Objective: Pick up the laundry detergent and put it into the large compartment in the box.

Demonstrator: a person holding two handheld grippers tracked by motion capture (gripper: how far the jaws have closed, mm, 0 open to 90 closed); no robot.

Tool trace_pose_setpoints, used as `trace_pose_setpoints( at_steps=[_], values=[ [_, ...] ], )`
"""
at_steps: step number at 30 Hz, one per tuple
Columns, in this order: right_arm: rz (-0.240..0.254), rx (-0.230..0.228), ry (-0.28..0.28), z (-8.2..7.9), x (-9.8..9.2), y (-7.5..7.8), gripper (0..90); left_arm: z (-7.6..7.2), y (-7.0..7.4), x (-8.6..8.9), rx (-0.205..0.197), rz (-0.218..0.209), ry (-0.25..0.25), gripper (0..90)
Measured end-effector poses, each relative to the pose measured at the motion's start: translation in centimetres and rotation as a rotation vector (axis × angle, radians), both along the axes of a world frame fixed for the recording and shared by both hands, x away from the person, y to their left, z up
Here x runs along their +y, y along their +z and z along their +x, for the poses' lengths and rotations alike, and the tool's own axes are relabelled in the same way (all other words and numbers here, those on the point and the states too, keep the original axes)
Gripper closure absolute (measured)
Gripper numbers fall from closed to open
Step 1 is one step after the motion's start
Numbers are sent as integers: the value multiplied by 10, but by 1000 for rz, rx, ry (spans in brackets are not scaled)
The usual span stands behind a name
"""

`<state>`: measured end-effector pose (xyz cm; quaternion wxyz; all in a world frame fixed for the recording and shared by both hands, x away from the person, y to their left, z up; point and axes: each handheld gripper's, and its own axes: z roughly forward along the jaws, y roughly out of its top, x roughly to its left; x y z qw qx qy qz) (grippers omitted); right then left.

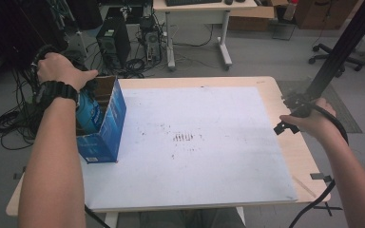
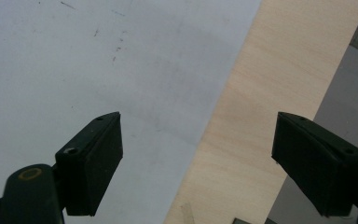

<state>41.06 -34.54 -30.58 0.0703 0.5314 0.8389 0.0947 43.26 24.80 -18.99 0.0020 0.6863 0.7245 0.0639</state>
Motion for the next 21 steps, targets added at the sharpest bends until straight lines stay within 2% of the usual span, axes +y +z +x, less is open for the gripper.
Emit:
trace_pose_setpoints(
  at_steps=[3,21],
  values=[
    [0,0,-1,0,-1,-1,164,1,-3,0,13,0,-5,375],
    [-5,7,-4,-1,-2,-3,165,4,-20,-3,33,2,-11,375]
  ],
)
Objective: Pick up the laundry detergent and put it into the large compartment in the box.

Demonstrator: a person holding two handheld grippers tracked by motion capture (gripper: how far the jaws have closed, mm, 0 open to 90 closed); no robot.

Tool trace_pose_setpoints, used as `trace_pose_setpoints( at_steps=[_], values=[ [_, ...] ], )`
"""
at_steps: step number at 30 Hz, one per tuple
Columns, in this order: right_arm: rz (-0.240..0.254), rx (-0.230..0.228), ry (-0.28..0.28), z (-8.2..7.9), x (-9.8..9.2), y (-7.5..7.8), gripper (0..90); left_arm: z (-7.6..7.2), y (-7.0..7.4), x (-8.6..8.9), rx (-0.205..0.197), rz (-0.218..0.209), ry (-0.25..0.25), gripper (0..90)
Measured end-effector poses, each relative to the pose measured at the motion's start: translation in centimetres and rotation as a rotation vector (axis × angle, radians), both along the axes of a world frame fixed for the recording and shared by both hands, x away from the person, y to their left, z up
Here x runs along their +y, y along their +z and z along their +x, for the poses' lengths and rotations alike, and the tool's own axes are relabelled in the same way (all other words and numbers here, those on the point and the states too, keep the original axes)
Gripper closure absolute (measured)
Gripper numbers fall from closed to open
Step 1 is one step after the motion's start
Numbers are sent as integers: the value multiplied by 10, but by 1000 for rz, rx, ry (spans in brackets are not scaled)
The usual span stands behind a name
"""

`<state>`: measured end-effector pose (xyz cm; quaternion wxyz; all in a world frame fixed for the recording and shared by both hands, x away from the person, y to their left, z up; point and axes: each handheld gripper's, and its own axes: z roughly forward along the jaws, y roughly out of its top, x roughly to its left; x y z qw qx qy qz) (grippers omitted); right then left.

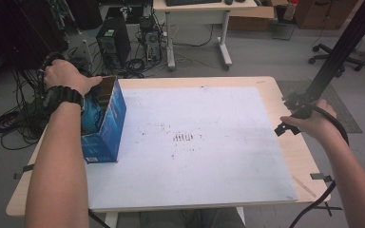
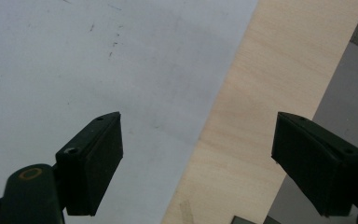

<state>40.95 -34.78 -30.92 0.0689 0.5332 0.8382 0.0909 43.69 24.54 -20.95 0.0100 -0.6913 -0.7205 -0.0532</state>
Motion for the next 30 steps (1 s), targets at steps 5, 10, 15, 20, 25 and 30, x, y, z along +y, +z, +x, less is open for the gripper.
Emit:
trace_pose_setpoints(
  at_steps=[5,10,15,20,25,30],
  values=[
    [-1,0,0,1,1,0,165,1,-7,0,12,-1,-1,375],
    [-4,-1,3,2,2,0,165,2,-11,1,15,-9,2,375],
    [-5,1,4,2,3,0,166,2,-16,4,22,-10,5,375],
    [-7,1,4,2,3,0,166,1,-20,7,23,-10,12,375],
    [-8,2,5,1,4,0,166,1,-24,8,29,-12,11,375],
    [-10,3,4,1,4,-1,166,2,-29,8,38,-9,13,375]
  ],
)
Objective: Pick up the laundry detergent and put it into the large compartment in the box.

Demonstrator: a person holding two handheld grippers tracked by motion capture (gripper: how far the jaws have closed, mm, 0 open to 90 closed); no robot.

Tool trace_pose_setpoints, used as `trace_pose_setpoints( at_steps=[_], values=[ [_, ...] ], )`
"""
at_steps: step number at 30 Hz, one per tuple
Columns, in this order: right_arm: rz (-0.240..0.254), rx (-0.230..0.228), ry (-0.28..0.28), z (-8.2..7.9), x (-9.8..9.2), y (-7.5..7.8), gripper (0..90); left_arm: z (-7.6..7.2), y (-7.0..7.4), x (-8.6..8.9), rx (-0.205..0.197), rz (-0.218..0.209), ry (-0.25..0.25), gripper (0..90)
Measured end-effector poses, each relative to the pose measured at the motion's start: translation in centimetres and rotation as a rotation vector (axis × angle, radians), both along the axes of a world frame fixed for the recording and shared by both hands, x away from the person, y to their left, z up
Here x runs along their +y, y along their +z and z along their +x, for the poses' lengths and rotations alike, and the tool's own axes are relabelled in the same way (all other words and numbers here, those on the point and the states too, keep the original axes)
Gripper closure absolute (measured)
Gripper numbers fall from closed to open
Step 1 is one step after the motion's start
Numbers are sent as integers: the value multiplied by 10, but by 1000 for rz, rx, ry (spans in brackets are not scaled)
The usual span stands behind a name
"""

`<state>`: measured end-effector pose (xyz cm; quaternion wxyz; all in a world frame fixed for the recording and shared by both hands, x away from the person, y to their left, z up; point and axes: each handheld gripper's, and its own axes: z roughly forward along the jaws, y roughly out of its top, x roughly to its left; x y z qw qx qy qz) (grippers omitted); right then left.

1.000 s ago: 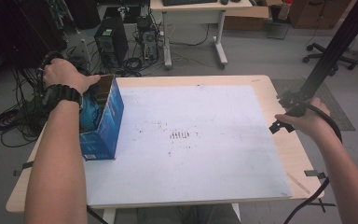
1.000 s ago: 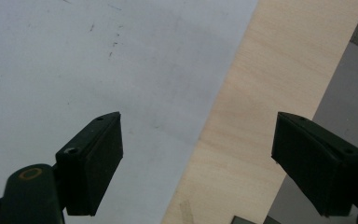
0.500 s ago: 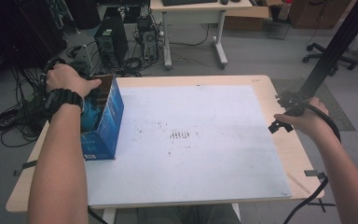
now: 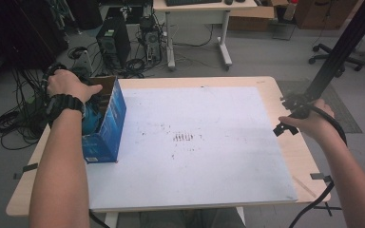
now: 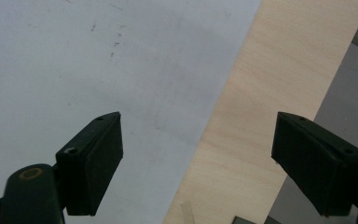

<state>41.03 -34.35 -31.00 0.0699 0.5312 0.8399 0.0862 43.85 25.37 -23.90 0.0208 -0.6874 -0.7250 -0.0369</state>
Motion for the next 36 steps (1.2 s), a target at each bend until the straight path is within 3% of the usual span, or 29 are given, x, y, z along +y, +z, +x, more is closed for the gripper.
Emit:
trace_pose_setpoints(
  at_steps=[36],
  values=[
    [-5,9,-4,0,0,-3,166,4,-33,2,42,-22,-16,375]
  ],
)
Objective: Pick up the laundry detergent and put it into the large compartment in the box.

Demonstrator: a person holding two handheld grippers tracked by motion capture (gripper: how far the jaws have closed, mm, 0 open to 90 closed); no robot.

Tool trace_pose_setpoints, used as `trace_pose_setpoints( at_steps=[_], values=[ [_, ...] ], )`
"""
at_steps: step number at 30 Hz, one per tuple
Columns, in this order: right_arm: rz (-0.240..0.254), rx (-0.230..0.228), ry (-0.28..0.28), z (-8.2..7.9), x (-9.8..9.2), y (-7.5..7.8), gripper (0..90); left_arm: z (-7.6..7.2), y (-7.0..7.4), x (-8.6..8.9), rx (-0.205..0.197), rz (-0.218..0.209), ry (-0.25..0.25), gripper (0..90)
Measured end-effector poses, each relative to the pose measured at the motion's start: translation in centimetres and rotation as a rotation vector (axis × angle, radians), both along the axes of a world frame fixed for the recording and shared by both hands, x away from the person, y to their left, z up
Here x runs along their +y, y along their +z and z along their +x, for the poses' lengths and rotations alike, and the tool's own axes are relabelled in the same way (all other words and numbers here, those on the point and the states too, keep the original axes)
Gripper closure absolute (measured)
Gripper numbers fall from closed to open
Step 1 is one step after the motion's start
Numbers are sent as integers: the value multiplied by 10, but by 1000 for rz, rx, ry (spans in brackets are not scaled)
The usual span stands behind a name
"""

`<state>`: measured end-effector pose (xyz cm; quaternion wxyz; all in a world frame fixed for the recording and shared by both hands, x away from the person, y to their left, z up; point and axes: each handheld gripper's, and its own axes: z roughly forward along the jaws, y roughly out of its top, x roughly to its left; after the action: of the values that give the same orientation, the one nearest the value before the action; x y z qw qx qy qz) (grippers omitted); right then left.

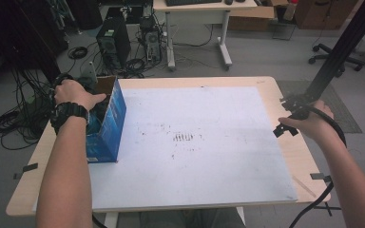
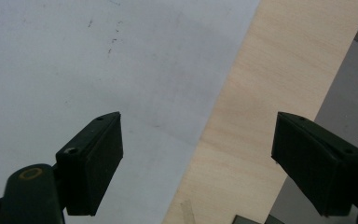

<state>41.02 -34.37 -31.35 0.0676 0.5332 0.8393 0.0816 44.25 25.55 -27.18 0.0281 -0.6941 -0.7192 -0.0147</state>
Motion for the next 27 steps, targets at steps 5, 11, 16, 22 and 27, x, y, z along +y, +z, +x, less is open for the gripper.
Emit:
trace_pose_setpoints(
  at_steps=[5,11,16,22,27],
  values=[
    [0,1,0,0,0,-1,166,1,-4,0,0,-2,0,375],
    [1,2,1,1,0,-2,166,2,-5,0,-1,0,-1,375],
    [2,4,0,1,0,-3,166,2,-5,-1,-1,2,-2,374],
    [2,4,-3,0,-2,-4,166,3,-6,-2,-2,7,-7,373],
    [3,6,-4,-1,-3,-5,166,3,-6,-2,-1,6,-6,372]
  ],
)
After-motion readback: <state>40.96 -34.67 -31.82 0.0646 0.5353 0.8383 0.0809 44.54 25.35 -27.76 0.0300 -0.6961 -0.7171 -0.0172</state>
